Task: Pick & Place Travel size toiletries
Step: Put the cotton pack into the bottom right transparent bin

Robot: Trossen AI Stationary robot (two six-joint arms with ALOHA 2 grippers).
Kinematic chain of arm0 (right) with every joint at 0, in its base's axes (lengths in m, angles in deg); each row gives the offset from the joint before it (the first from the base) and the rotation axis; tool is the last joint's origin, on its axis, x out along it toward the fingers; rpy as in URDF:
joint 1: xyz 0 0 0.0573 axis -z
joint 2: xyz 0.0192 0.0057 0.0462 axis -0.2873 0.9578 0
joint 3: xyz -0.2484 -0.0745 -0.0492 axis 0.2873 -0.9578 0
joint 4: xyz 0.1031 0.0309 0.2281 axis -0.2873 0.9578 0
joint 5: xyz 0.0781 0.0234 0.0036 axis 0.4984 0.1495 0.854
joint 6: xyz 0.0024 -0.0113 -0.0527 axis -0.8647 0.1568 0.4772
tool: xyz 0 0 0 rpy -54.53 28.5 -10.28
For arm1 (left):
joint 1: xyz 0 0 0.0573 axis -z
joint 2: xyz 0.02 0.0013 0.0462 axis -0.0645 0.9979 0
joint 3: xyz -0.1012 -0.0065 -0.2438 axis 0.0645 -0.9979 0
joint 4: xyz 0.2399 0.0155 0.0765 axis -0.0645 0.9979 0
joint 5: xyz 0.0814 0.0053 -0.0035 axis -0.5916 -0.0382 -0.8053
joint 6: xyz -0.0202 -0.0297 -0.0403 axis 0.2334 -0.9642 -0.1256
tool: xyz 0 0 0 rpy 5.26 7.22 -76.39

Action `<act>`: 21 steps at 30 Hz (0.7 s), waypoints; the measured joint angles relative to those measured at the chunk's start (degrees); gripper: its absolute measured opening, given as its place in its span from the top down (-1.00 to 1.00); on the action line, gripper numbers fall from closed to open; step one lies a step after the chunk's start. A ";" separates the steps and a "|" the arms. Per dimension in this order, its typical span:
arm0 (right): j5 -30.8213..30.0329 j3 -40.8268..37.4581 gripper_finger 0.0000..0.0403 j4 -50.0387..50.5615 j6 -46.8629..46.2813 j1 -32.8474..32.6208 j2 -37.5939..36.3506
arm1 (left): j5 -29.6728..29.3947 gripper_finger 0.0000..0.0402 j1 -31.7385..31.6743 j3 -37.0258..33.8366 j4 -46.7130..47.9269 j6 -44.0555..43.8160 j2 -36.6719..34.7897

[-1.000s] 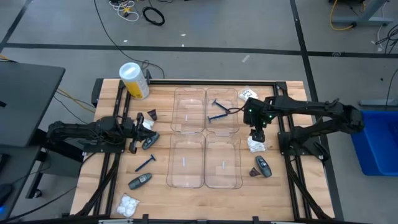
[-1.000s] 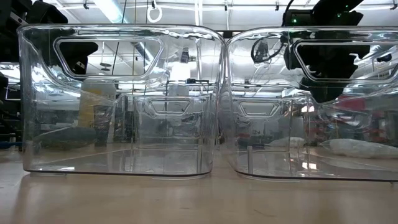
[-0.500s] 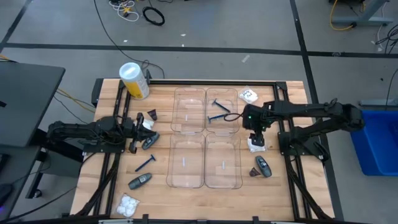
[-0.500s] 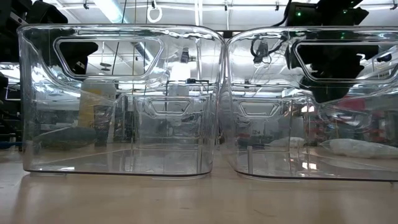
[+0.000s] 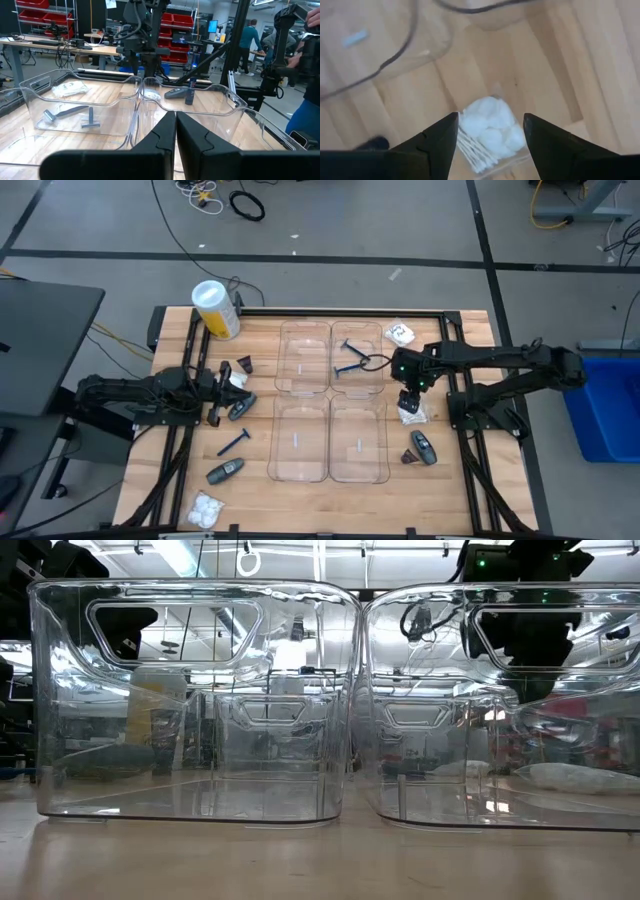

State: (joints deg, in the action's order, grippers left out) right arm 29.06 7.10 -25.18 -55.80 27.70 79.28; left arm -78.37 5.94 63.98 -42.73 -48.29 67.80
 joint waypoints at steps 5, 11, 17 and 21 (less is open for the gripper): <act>-3.21 0.00 -0.21 -0.33 -4.71 0.18 0.65 | 0.00 0.89 0.00 0.01 0.00 0.00 -0.01; -4.04 0.02 -0.21 -0.60 -3.97 0.18 2.98 | 0.00 0.89 0.00 0.01 0.00 -0.01 -0.01; -4.03 -2.88 -0.16 -5.28 1.07 0.11 3.16 | 0.00 0.89 0.00 0.02 0.00 -0.01 -0.01; -4.08 -5.15 -0.16 -7.75 1.68 -0.30 3.17 | -0.02 0.89 -0.01 0.02 0.00 -0.01 -0.01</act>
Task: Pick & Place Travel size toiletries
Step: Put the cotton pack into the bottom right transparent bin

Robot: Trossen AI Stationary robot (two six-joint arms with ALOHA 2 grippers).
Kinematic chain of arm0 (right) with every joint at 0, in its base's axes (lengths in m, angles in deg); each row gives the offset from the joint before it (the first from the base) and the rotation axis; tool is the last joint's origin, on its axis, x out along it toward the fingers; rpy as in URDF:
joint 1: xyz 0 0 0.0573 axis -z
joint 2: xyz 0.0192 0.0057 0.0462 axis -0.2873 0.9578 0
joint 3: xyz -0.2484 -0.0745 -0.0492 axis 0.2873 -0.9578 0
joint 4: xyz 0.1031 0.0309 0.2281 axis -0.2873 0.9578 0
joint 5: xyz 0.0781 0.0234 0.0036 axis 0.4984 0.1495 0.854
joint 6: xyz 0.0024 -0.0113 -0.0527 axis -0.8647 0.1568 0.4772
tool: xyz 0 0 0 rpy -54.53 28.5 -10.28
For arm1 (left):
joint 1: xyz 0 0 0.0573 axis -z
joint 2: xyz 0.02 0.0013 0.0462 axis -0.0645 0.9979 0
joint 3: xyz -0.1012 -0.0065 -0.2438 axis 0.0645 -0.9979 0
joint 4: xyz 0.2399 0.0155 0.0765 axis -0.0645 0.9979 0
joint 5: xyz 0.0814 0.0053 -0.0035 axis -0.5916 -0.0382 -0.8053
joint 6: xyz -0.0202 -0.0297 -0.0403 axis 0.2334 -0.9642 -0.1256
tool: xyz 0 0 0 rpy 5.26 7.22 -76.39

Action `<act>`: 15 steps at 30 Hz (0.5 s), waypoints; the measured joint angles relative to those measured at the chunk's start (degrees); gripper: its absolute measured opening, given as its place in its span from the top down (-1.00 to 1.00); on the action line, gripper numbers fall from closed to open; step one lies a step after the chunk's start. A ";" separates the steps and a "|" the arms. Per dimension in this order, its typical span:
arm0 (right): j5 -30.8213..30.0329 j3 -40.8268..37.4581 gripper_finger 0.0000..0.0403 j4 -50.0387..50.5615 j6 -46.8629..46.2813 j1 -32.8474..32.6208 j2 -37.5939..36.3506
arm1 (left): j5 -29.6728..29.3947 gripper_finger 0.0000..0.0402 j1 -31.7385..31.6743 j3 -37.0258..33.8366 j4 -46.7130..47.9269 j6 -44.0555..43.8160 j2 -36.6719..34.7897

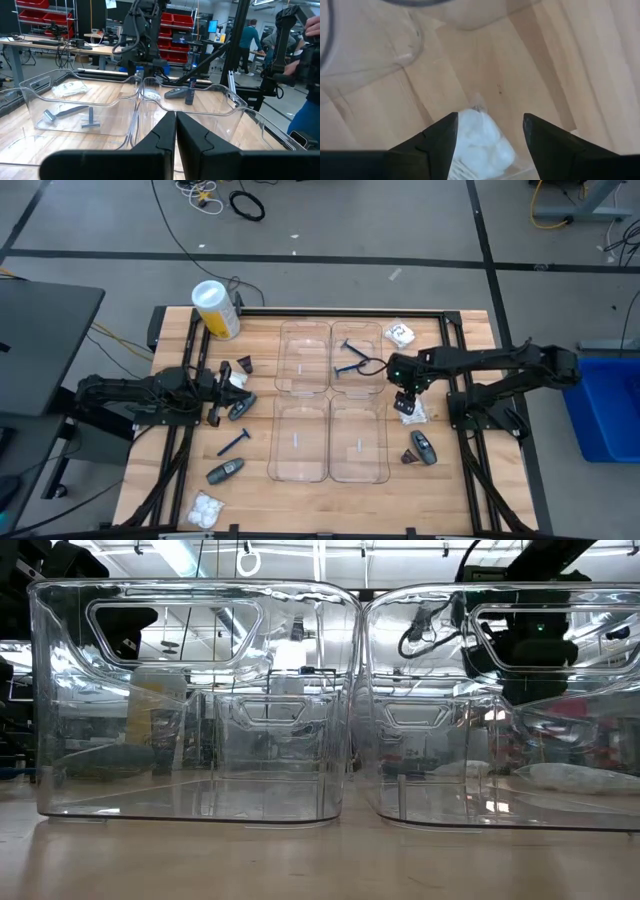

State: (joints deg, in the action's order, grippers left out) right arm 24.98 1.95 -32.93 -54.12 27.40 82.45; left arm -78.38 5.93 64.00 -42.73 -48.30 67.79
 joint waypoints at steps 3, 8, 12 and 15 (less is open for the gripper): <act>-0.24 -1.04 -0.19 -2.38 0.26 -0.03 -0.02 | -0.01 0.89 0.01 0.01 0.00 -0.01 0.01; -0.39 -3.19 -0.26 -5.02 0.65 -0.81 -0.02 | 0.00 0.89 0.01 -0.02 0.00 -0.01 -0.01; -0.39 -4.52 -0.28 -7.03 0.75 -1.51 -0.02 | 0.02 0.89 -0.02 0.01 0.00 0.01 0.01; -0.39 -5.62 -0.26 -9.08 2.23 -2.08 -0.02 | 0.01 0.89 0.00 -0.01 0.00 0.01 0.01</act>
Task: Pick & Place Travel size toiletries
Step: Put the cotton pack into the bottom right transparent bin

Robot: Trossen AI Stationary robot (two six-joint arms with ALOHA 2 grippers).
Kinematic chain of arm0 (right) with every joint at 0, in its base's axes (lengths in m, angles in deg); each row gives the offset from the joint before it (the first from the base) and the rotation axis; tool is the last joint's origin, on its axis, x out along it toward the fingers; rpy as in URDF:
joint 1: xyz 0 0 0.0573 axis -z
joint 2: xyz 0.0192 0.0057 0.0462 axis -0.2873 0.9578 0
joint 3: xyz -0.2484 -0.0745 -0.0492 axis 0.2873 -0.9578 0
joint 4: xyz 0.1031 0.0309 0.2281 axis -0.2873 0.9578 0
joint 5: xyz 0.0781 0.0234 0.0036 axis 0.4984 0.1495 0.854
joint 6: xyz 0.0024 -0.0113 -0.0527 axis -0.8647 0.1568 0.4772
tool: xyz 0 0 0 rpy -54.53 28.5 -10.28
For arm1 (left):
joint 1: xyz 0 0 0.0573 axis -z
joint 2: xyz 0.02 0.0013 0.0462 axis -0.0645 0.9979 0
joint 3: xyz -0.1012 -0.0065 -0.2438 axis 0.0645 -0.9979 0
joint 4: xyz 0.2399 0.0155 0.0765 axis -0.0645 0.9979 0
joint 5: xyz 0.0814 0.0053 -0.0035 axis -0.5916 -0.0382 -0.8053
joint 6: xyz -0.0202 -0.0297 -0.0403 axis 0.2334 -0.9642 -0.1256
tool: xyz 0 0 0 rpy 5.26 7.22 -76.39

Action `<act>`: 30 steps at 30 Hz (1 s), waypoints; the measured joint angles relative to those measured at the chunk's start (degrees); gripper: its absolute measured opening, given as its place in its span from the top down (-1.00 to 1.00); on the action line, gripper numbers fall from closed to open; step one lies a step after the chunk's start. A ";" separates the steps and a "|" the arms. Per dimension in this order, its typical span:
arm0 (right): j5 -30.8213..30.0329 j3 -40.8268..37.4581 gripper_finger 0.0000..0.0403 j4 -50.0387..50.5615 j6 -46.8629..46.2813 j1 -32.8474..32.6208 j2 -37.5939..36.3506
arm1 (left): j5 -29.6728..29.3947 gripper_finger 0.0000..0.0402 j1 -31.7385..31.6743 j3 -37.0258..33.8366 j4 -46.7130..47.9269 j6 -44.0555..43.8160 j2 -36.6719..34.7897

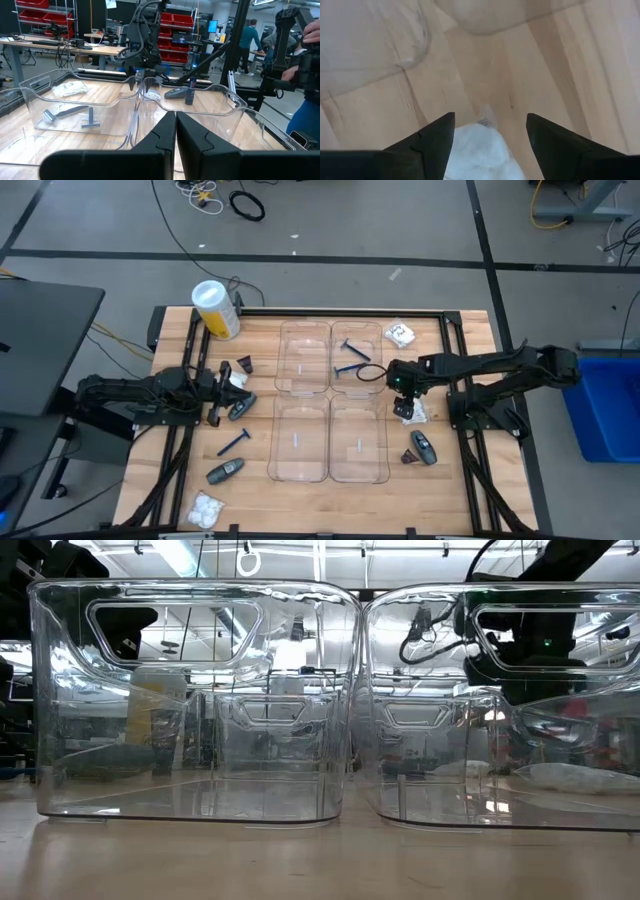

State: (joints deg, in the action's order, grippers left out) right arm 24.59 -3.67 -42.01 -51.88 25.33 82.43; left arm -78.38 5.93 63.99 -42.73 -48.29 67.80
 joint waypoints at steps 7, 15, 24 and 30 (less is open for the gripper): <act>0.00 -1.84 -0.19 -1.12 0.39 -0.16 1.53 | 0.00 0.89 -0.01 0.01 0.00 -0.01 0.00; 0.00 -1.84 -0.15 -4.17 1.20 -0.16 4.61 | 0.01 0.89 0.01 0.01 0.00 -0.01 -0.02; 0.00 -1.69 0.00 -4.99 0.75 -0.14 6.90 | 0.01 0.89 0.01 0.00 0.00 -0.01 -0.02; -0.13 -1.76 0.21 -4.36 0.05 -0.14 6.98 | 0.01 0.89 0.01 0.00 0.00 0.01 -0.01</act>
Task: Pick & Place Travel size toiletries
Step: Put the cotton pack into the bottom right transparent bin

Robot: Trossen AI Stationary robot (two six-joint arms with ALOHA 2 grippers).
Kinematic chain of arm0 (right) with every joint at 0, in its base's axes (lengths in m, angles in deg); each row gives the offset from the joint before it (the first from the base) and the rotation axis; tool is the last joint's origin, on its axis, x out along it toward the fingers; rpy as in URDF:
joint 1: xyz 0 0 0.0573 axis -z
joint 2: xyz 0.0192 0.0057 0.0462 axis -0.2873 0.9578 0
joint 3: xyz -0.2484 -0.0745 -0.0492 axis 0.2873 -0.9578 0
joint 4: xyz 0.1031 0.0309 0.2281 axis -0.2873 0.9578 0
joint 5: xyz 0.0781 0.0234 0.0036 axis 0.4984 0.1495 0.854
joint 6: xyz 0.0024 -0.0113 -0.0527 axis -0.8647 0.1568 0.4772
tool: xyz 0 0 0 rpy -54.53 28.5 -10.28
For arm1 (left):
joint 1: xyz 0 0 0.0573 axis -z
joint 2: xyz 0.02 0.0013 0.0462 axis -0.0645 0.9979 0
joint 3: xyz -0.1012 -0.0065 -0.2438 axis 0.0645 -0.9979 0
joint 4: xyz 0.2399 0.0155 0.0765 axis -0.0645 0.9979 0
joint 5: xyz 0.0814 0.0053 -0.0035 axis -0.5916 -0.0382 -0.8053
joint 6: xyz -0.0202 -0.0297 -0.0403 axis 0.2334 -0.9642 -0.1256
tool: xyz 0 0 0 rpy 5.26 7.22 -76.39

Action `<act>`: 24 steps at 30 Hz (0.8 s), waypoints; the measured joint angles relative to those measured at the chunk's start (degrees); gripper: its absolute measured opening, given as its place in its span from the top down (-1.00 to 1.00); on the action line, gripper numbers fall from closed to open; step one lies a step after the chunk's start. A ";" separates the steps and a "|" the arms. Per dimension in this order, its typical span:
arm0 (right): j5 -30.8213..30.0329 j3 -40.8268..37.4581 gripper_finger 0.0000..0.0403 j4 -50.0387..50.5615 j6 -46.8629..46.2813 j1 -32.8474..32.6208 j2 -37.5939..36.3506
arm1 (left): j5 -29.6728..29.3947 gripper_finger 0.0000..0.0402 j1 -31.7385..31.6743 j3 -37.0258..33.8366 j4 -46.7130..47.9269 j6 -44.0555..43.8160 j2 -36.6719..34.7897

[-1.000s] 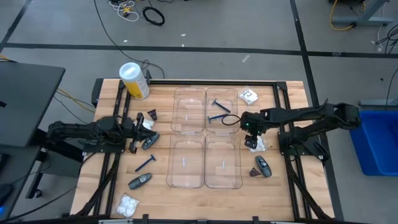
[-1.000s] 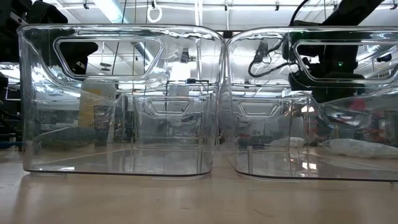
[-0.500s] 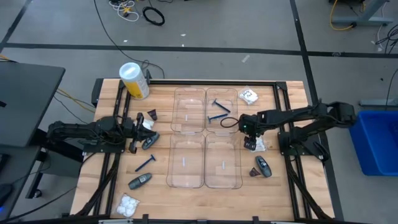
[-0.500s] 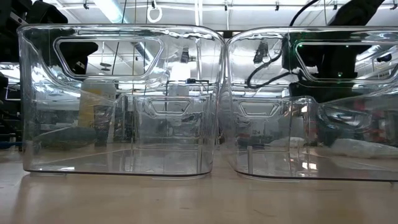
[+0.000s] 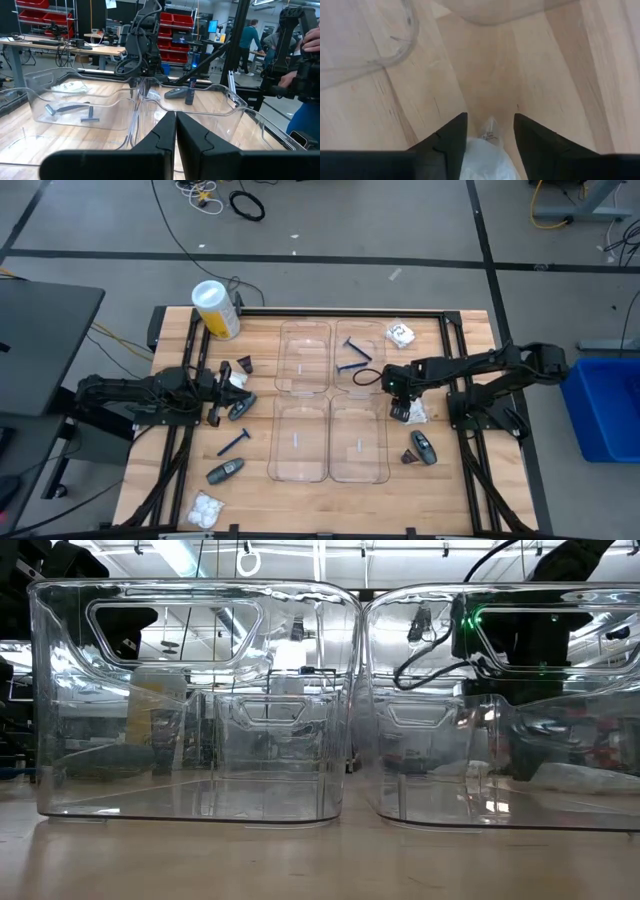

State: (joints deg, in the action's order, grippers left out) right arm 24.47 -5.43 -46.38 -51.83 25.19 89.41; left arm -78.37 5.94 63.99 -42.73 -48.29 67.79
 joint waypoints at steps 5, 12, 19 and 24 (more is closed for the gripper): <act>-0.89 -0.08 0.38 0.26 -0.62 -0.01 0.06 | 0.00 0.89 0.00 0.00 0.00 -0.01 -0.01; -0.90 -0.06 0.54 0.23 -0.60 0.00 0.04 | 0.00 0.89 -0.02 0.01 0.00 -0.02 0.00; -0.90 -0.06 0.76 0.23 -0.60 -0.01 0.04 | 0.00 0.89 -0.02 -0.01 0.00 0.00 -0.01; -0.90 -0.06 0.90 0.23 -0.63 0.00 0.04 | 0.00 0.89 0.00 0.00 0.00 -0.01 0.01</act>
State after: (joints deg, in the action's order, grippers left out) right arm 23.57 -5.49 -46.15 -52.46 25.19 89.44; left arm -78.37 5.94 63.99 -42.73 -48.29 67.80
